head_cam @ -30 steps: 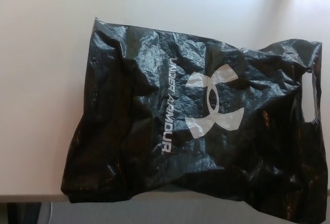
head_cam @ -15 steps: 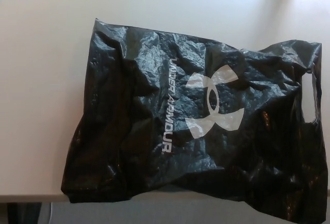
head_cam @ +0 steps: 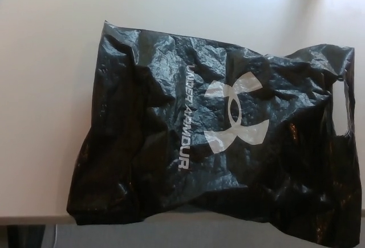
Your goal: A plastic bag is kept in the middle of the desk and the robot uses both its hands to grab the bag from the left and right and brings its hands close together to compress the bag
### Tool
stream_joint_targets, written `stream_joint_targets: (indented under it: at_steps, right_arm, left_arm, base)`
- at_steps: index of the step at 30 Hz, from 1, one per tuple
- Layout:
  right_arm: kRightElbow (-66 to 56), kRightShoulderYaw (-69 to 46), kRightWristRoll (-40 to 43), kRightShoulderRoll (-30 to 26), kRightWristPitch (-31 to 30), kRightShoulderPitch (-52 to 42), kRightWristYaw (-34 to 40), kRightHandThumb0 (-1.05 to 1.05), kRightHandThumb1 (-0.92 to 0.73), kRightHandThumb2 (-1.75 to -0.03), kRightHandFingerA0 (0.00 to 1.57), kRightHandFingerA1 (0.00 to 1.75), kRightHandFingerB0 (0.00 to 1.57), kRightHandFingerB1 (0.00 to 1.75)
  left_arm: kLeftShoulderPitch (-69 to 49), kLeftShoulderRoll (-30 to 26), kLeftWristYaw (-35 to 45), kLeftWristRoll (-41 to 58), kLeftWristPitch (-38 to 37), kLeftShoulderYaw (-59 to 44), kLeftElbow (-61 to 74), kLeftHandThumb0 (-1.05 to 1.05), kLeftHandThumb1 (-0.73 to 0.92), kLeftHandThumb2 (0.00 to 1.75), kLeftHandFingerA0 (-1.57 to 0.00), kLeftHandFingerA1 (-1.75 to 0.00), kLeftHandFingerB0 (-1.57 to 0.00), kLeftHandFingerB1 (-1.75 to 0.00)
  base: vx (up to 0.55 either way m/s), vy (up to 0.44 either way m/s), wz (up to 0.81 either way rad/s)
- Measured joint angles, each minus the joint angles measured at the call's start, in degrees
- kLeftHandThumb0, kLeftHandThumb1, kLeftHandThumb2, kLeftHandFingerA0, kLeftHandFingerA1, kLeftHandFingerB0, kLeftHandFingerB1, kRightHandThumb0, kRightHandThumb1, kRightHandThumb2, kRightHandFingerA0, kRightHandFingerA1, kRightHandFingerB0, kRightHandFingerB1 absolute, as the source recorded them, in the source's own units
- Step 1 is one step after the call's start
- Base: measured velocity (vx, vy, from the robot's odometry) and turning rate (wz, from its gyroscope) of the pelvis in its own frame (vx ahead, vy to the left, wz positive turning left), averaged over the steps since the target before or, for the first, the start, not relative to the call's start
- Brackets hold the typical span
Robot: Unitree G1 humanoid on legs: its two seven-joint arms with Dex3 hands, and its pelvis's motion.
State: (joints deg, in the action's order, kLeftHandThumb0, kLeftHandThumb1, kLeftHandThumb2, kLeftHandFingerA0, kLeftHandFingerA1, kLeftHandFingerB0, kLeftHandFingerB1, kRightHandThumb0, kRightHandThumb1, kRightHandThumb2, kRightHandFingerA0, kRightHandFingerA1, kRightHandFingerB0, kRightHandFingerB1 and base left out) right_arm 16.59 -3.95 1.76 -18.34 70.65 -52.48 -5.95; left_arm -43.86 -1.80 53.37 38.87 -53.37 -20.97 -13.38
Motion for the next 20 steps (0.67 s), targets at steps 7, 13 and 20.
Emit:
stream_joint_targets:
  at_steps: [7, 13, 20]
  right_arm:
    - [1.15, 0.24, 1.19, -0.69, 0.44, 1.33, -0.99, -0.36, -0.58, -1.12, 0.01, 0.50, 0.00, 0.47]
    - [0.01, -0.25, 1.41, -0.76, 0.45, 1.02, -1.54, -0.36, -0.58, -1.12, 0.01, 0.50, 0.00, 0.47]
    - [-1.33, -0.65, 1.86, -0.68, 0.20, 0.62, -2.01, -0.36, -0.58, -1.12, 0.01, 0.49, 0.00, 0.47]
  left_arm:
    - [0.15, 1.38, 0.73, 0.32, -0.02, 0.04, 0.36, -0.68, 0.83, 0.65, -0.27, -0.33, -0.22, -0.28]
    - [0.67, 1.51, 1.05, 0.60, 0.01, 0.01, 0.28, -0.69, 0.82, 0.64, -0.30, -0.35, -0.23, -0.29]
    - [1.24, 1.47, 1.01, 0.61, 0.02, -0.10, 0.25, -0.70, 0.82, 0.64, -0.32, -0.35, -0.24, -0.29]
  base:
    - [0.00, 0.000, 0.00]
    - [0.00, 0.000, 0.00]
    - [0.00, 0.000, 0.00]
